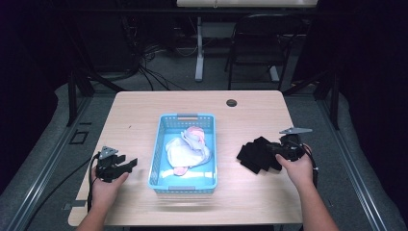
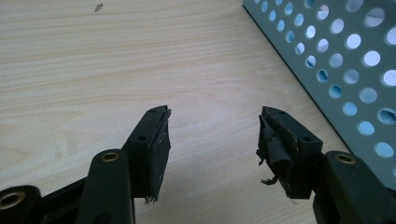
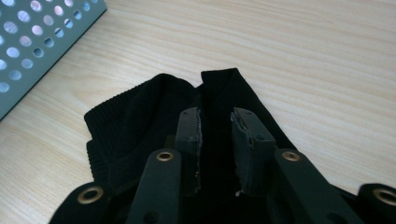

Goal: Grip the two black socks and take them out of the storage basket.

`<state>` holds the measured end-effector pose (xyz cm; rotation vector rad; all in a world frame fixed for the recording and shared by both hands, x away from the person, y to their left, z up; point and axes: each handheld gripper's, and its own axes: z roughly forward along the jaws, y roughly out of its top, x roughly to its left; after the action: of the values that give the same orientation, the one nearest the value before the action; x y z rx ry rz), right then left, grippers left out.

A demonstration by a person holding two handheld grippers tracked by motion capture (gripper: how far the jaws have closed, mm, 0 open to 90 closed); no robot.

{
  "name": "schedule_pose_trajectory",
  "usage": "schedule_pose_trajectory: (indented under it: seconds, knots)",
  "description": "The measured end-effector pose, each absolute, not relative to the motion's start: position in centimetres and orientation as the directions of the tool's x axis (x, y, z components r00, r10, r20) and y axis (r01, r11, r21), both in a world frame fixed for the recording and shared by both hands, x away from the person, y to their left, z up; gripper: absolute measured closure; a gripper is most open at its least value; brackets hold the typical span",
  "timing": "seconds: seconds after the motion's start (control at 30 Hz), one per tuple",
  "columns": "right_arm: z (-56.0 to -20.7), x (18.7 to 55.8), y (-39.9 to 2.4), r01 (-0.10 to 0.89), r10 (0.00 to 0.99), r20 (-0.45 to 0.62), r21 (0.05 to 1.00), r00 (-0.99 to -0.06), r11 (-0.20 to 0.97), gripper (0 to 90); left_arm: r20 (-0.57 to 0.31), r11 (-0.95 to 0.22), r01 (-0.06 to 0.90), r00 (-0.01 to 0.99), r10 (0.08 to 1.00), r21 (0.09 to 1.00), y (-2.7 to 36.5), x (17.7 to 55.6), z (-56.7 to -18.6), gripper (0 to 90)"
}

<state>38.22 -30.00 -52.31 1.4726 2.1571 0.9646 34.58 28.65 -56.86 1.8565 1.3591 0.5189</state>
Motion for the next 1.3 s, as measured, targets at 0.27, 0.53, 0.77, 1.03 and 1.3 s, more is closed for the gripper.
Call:
schedule_pose_trajectory:
  seconds: [0.27,0.53,0.77,1.03,1.3]
  knots:
    - [-50.8,37.9,-29.2,0.64,0.91,0.063,0.73,-0.41,0.238,68.5,-0.11,-0.143,0.622,0.351,0.93,0.77,28.6,34.6,-56.9,43.5]
    - [-49.1,37.0,-27.9,0.593,0.892,0.035,0.759,-0.451,0.27,65.8,-0.111,-0.143,0.623,0.35,0.93,0.769,28.6,34.6,-56.9,43.5]
    - [-48.0,35.2,-26.3,0.543,0.872,0.022,0.79,-0.489,0.284,63.3,-0.112,-0.143,0.622,0.352,0.929,0.77,28.7,34.6,-56.9,43.4]
    - [-48.3,33.2,-24.0,0.508,0.84,0.02,0.805,-0.542,0.308,60.5,-0.114,-0.145,0.621,0.357,0.927,0.771,28.6,34.5,-56.9,43.4]
    - [-49.9,31.3,-22.4,0.505,0.815,0.048,0.805,-0.577,0.31,59.8,-0.112,-0.148,0.624,0.359,0.927,0.767,28.5,34.5,-56.9,43.4]
